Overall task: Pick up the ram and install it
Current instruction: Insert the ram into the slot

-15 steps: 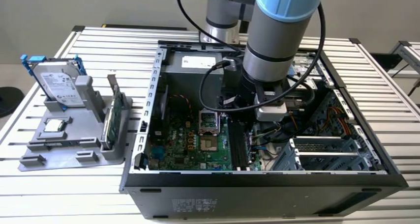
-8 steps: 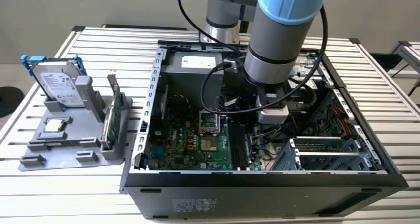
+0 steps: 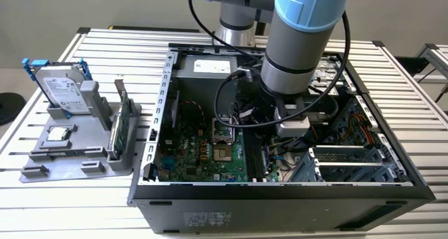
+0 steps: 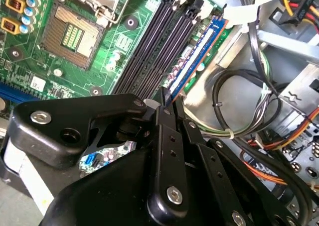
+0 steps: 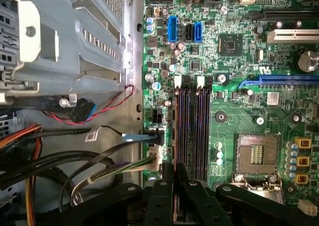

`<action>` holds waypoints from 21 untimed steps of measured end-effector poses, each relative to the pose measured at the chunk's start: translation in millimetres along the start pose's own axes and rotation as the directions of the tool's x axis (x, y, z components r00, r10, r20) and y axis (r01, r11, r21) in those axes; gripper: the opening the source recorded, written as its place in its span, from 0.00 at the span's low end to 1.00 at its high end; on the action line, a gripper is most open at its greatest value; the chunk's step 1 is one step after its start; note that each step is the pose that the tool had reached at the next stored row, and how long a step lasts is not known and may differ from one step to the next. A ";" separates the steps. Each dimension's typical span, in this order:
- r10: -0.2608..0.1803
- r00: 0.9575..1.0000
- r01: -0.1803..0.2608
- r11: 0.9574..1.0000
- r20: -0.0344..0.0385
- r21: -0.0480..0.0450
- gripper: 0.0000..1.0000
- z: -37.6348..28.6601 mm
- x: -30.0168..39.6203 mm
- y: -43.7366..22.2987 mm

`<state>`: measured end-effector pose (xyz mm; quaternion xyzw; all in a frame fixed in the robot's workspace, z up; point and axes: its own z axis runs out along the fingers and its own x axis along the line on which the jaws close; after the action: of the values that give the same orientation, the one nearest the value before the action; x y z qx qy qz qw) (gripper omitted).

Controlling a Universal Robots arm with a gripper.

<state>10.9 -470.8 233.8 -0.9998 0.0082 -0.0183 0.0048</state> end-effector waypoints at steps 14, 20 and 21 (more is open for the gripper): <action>-0.004 1.000 0.004 1.000 0.000 0.000 0.00 8.8 -0.5 5.6; -0.011 1.000 0.011 1.000 0.000 0.000 0.00 11.9 -1.2 6.1; -0.011 1.000 0.011 1.000 0.000 0.000 0.00 12.2 -1.3 6.1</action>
<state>9.9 -476.8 221.5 -0.9998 0.0025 -0.0183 0.0049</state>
